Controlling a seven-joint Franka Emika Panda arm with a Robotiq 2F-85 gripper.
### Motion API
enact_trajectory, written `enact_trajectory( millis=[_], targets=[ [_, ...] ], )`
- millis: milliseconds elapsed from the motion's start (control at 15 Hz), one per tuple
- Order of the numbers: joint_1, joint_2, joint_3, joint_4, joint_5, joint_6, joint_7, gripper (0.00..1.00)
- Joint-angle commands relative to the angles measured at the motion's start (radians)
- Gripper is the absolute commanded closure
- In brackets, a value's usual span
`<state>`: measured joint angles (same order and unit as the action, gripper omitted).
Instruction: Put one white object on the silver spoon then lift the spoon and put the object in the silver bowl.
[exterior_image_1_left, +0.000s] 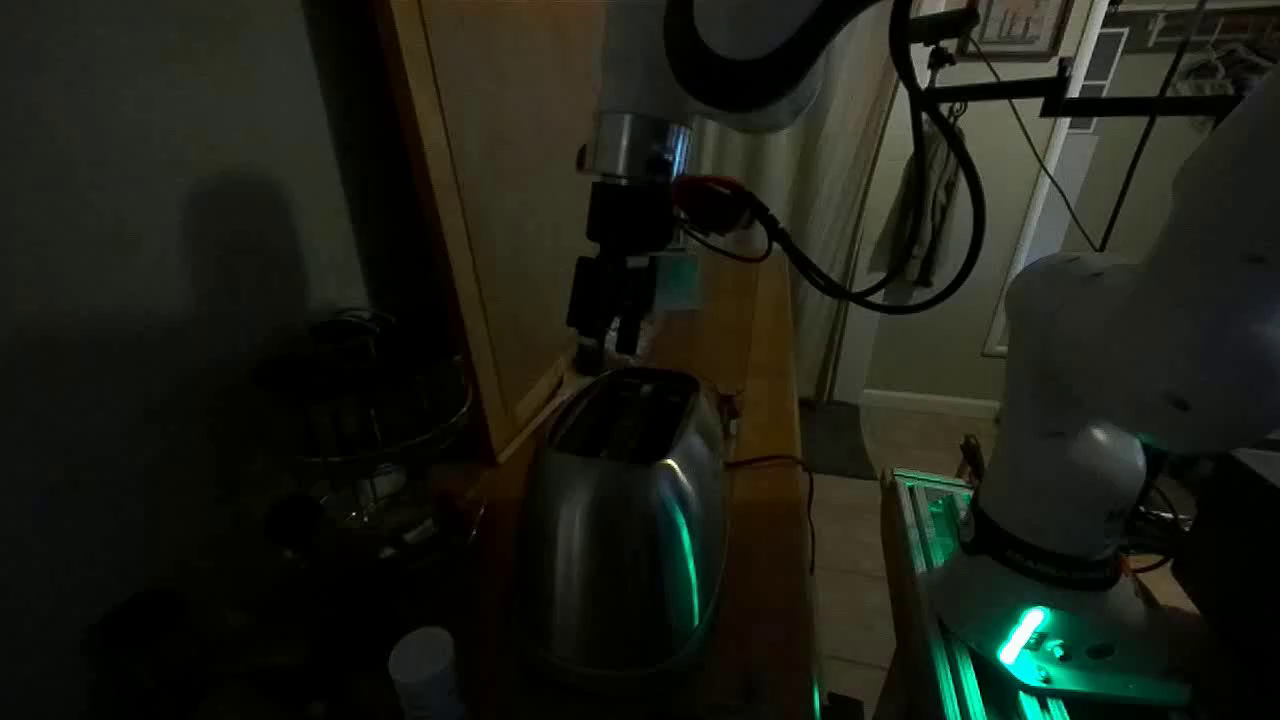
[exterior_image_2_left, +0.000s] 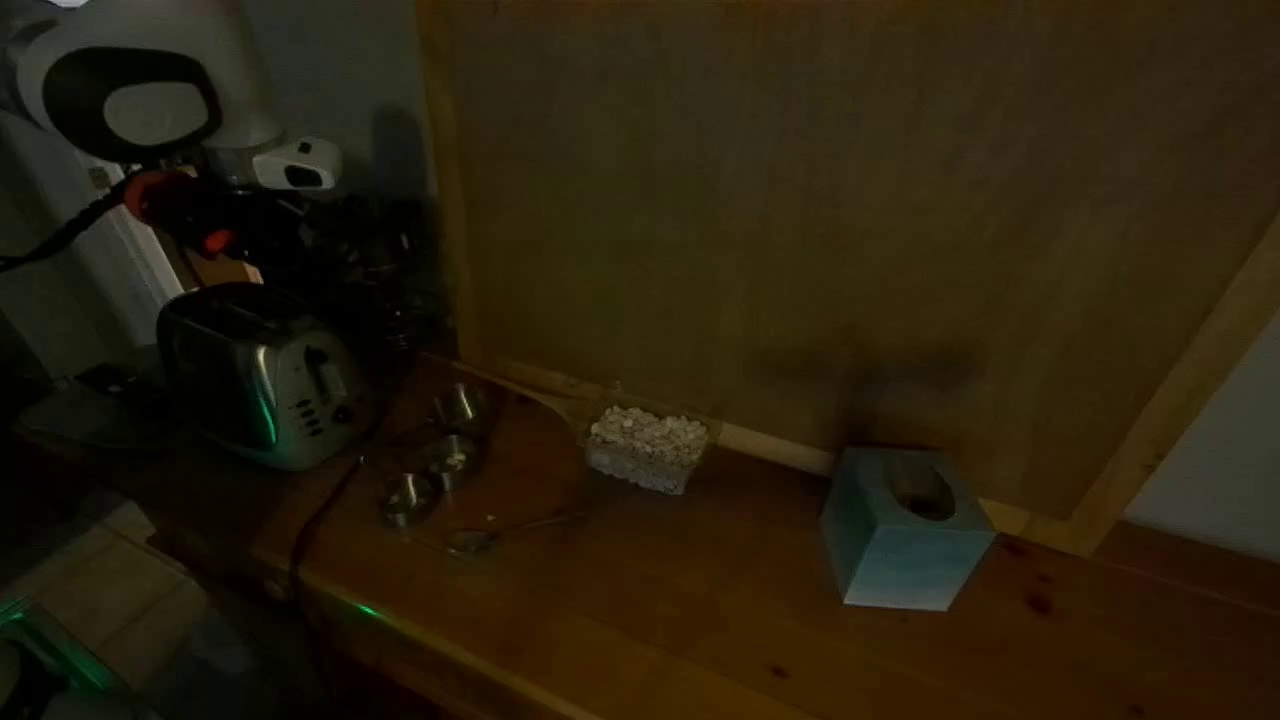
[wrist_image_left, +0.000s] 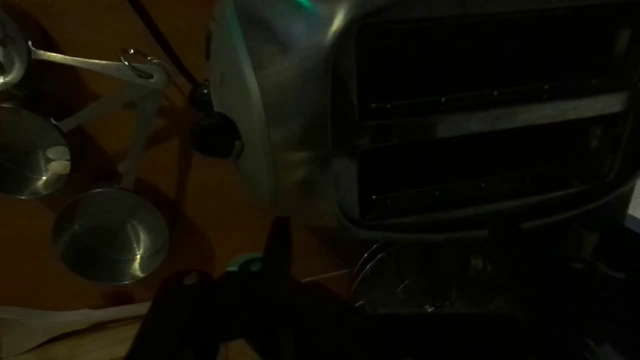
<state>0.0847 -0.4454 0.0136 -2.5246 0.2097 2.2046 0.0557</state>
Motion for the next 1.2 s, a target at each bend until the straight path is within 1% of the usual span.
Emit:
enact_trajectory(
  millis=[0,667,800,933,1133],
  targets=[
    [-0.007,0.000,0.006,0.002,0.003,-0.003,-0.003,0.00],
    [-0.007,0.000,0.006,0.002,0.003,-0.003,-0.003,0.00],
    [-0.049,0.008,0.005,0.015,-0.037,0.048,0.036,0.00],
    [-0.103,-0.004,-0.002,0.021,-0.097,0.141,0.054,0.00],
    [-0.181,-0.005,-0.022,0.041,-0.203,0.266,0.033,0.00]
  ],
)
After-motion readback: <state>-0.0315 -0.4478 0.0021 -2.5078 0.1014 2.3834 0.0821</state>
